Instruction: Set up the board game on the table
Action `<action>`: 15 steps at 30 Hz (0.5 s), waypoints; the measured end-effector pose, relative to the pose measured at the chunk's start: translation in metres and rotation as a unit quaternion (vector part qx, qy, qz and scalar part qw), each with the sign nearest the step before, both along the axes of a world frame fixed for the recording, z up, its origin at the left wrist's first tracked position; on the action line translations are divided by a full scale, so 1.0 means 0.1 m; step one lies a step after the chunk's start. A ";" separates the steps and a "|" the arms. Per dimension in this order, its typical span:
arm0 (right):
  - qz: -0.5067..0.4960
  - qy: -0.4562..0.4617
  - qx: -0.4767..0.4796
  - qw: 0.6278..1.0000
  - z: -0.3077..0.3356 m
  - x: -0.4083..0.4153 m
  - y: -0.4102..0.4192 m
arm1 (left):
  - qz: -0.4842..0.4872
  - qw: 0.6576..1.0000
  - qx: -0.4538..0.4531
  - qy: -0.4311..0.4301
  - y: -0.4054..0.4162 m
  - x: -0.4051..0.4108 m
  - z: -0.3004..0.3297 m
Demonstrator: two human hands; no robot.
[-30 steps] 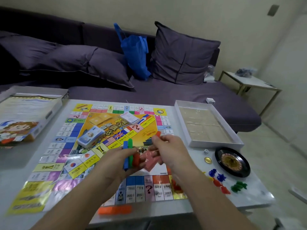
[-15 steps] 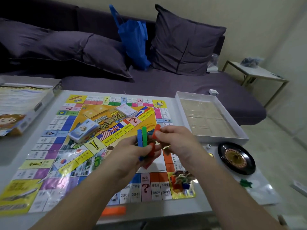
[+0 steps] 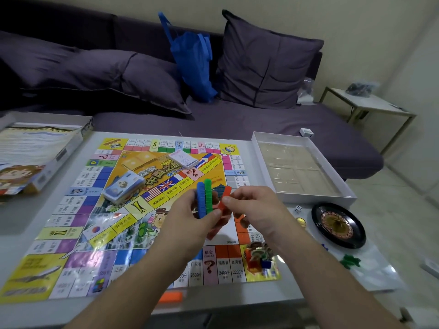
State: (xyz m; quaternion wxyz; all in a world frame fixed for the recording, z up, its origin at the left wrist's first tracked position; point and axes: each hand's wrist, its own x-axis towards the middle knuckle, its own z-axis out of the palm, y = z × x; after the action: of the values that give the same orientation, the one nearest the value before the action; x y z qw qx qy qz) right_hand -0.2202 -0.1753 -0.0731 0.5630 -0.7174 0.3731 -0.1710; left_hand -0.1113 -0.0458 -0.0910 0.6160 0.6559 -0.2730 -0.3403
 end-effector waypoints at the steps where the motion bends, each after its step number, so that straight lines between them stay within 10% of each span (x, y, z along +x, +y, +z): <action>1: -0.002 -0.006 0.009 1.000 -0.01 0.00 0.01 | 0.006 1.000 0.000 -0.012 0.00 0.00 0.00; 15: 0.028 -0.047 0.020 0.998 -0.04 0.01 0.03 | 0.026 0.998 0.021 -0.061 0.01 0.04 -0.01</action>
State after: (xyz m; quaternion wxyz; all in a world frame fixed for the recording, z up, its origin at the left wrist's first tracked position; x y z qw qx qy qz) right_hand -0.2190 -0.1718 -0.0771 0.5989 -0.7070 0.3297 -0.1810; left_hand -0.1074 -0.0450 -0.0925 0.5932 0.6949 -0.2860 -0.2888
